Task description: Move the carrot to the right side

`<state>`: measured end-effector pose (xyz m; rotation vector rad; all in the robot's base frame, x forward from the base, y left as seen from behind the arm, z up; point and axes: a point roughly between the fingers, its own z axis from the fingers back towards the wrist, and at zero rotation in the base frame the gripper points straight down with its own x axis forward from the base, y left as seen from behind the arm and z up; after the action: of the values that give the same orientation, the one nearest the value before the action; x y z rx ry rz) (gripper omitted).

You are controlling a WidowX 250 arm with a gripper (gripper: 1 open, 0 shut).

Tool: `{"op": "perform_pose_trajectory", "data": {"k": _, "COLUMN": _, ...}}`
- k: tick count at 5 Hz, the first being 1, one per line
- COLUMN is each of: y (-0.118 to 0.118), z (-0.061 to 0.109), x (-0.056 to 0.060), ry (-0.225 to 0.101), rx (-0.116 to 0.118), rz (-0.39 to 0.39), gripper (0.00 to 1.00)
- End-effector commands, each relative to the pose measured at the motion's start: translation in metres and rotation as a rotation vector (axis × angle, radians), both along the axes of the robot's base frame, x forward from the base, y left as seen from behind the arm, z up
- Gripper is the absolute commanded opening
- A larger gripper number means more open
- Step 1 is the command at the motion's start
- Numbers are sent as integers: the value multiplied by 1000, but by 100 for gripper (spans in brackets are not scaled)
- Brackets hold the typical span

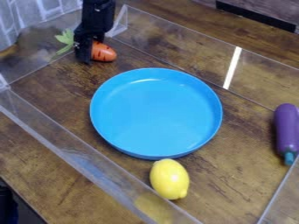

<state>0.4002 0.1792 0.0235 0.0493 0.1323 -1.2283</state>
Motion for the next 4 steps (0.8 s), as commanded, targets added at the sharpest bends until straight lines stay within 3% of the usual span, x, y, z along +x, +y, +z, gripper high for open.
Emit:
{"op": "perform_pose_trajectory", "data": {"k": 1, "y": 11, "z": -1, "x": -5, "ry": 5, "rx": -4, "rz": 74, "gripper": 0}}
{"op": "perform_pose_trajectory", "data": {"k": 2, "y": 15, "z": -5, "x": -6, "ry": 10, "rx": -5, "rz": 127, "gripper": 0}}
{"op": "perform_pose_trajectory", "data": {"k": 3, "y": 18, "z": -7, "x": -6, "ry": 14, "rx": -6, "rz": 177, "gripper": 100}}
{"op": "perform_pose_trajectory", "data": {"k": 4, "y": 19, "z": -8, "x": 7, "ry": 17, "rx": -6, "rz": 126, "gripper": 100}}
